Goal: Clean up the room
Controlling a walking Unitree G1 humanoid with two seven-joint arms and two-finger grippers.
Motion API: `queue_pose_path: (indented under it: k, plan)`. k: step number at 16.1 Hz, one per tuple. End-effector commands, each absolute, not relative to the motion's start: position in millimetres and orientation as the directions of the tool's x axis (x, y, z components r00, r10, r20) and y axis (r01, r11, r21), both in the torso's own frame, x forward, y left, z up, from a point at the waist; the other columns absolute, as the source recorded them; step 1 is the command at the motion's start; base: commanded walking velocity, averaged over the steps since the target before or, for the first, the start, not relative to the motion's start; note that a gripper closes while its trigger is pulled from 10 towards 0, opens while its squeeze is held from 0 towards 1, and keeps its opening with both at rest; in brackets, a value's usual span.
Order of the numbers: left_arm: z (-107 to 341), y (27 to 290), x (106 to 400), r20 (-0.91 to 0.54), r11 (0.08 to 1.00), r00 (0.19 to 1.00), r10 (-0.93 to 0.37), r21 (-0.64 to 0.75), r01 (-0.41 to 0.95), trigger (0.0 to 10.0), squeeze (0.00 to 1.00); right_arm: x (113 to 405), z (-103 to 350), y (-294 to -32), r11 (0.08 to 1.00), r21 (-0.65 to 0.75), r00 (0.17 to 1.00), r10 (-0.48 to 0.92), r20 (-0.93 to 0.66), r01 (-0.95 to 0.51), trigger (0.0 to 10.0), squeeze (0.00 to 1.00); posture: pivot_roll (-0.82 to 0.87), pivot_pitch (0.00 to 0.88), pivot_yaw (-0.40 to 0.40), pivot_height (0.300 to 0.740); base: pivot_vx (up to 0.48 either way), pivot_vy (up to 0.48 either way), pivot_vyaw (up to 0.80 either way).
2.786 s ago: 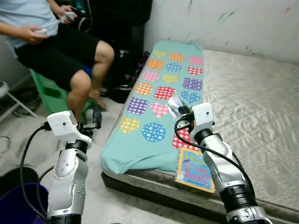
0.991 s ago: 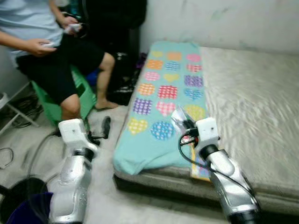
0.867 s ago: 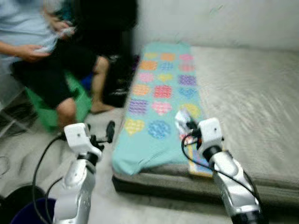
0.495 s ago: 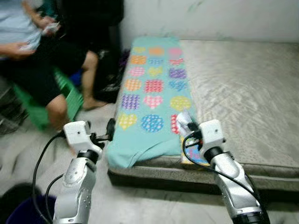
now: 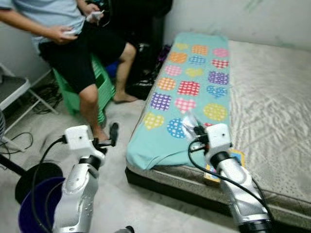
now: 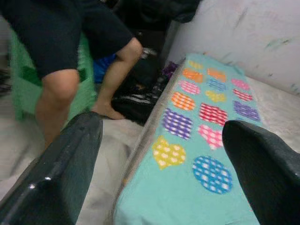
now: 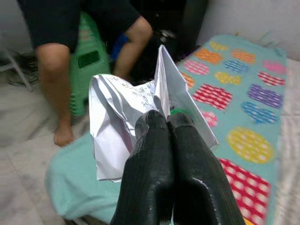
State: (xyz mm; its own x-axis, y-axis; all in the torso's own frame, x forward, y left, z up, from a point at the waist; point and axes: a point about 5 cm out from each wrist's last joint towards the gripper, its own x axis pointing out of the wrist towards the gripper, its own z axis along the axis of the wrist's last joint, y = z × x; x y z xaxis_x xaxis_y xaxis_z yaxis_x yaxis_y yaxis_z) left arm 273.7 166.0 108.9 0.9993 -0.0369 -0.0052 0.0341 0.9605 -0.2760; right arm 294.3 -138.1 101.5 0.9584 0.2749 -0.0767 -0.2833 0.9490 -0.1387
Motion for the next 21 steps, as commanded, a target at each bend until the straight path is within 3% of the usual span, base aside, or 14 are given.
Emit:
queue_pose_path:
  k: [1, 12, 21]
  plan:
    - [109.4, 165.5, 272.9, -0.009, 0.964, 0.999, -0.035, -0.264, 0.031, 10.0, 0.0, 294.8, 104.7, -138.8, 0.949, -0.148, 0.96, 0.271, -0.066, -0.278, 10.0, 0.0, -0.08, 0.061, 0.034, 0.74, 0.0, 0.0, 0.8]
    - [110.0, 164.2, 272.8, -0.005, 0.964, 1.0, -0.031, -0.266, 0.029, 10.0, 0.0, 295.0, 104.2, -137.9, 0.947, -0.149, 0.959, 0.277, -0.065, -0.284, 10.0, 0.0, -0.08, 0.059, 0.032, 0.74, 0.0, 0.0, 0.78]
    - [110.7, 166.8, 273.0, -0.005, 0.965, 1.0, -0.028, -0.261, 0.026, 10.0, 0.0, 298.5, 104.3, -131.7, 0.947, -0.128, 0.955, 0.291, -0.059, -0.296, 10.0, 0.0, -0.06, 0.043, 0.032, 0.74, 0.0, 0.0, 0.0]
